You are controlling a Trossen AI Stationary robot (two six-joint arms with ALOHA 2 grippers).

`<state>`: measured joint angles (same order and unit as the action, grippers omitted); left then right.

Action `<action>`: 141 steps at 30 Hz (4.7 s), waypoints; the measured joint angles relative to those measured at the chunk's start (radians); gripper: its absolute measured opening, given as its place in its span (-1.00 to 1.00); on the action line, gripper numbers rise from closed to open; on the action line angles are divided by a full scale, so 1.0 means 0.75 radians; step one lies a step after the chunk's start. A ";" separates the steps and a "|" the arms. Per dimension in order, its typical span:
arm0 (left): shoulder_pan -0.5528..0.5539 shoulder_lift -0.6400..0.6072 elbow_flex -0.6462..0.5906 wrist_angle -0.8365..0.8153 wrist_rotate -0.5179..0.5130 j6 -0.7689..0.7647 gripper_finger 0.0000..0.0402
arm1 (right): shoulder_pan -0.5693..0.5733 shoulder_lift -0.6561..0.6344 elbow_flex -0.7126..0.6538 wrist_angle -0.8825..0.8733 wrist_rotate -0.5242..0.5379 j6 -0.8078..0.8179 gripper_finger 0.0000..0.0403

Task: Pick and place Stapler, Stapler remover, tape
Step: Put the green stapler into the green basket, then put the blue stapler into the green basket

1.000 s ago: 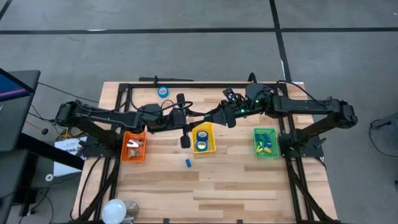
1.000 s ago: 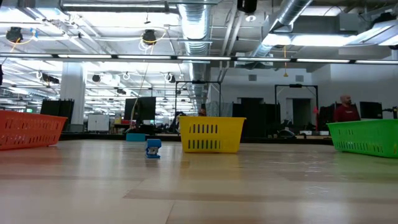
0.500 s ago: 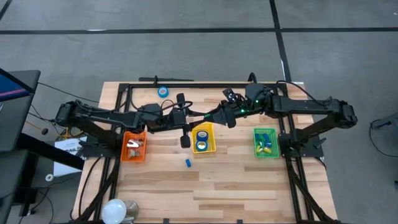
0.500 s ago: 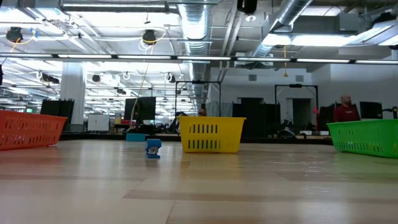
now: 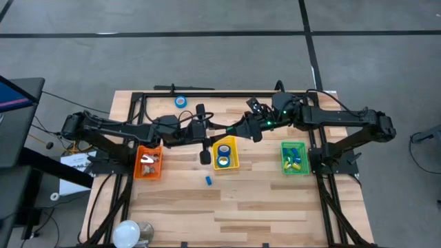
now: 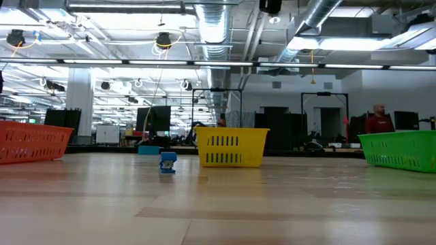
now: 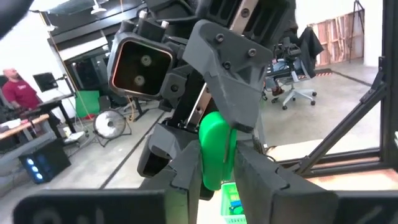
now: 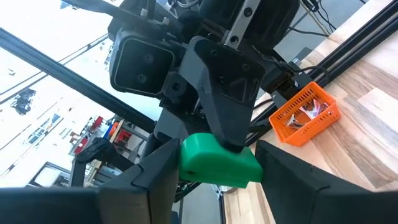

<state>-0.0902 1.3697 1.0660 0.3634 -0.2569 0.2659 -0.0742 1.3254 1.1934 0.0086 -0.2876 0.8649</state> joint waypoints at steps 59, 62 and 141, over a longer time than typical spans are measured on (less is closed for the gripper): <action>-0.065 -0.404 0.000 -0.140 -0.156 -0.153 0.10 | -0.302 -0.396 -0.001 -0.907 -0.249 -0.697 -0.11; -0.065 -0.404 0.000 -0.141 -0.156 -0.153 0.09 | -0.307 -0.446 -0.001 -0.974 -0.249 -0.744 -0.13; -0.060 -0.403 0.000 -0.140 -0.156 -0.153 0.06 | -0.303 -0.483 -0.503 -1.749 0.015 -1.048 0.32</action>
<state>-0.1351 1.0672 1.0660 0.2584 -0.3740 0.1513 -0.3016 0.9630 0.8162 -1.3029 -0.2762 0.0788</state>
